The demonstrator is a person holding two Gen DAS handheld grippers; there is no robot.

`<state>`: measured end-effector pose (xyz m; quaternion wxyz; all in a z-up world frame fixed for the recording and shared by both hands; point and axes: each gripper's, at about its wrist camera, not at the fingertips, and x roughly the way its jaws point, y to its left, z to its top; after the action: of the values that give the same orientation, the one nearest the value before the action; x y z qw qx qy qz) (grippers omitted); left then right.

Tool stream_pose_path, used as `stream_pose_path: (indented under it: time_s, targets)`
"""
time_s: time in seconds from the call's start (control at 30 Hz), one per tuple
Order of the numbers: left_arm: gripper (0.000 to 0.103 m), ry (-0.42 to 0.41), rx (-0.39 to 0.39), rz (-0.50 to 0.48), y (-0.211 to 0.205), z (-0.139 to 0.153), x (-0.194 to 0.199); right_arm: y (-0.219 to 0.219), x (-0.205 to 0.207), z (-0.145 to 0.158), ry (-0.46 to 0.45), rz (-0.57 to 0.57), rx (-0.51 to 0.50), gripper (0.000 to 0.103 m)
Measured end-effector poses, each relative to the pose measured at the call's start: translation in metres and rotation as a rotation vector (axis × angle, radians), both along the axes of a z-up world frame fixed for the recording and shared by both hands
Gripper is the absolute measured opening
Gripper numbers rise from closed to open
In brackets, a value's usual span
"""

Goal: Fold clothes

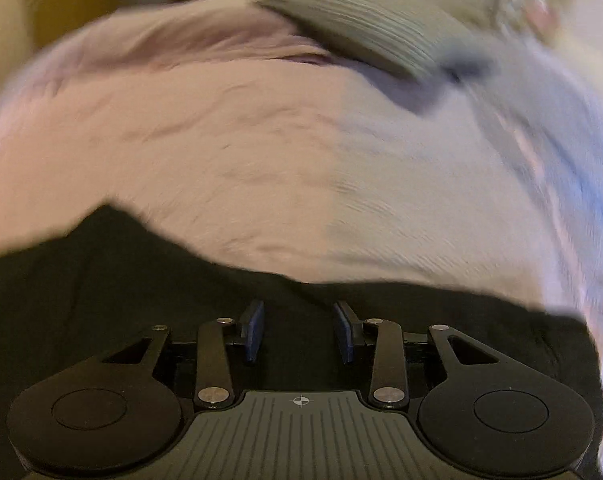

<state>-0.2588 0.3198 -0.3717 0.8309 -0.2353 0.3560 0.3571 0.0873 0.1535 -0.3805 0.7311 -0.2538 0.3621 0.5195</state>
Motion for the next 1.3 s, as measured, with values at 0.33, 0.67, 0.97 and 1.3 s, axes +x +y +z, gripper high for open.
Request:
stream_pose_path:
  time_s: [0.33,0.67,0.97,1.3]
  targets:
    - [0.014,0.03,-0.041,0.143,0.009,-0.002,-0.068,-0.069,0.038,0.018,-0.045,-0.149,-0.035,0.036]
    - [0.015,0.13,-0.027,0.209,-0.003,0.014,-0.103,-0.113,0.009,0.022,0.006,-0.268,-0.105,0.035]
    - [0.019,0.21,-0.122,0.286,-0.035,0.04,-0.123,-0.126,-0.022,0.038,0.05,-0.301,-0.182,0.035]
    - [0.03,0.224,-0.105,0.377,-0.064,0.143,-0.12,-0.099,-0.073,0.115,0.262,-0.216,-0.138,0.054]
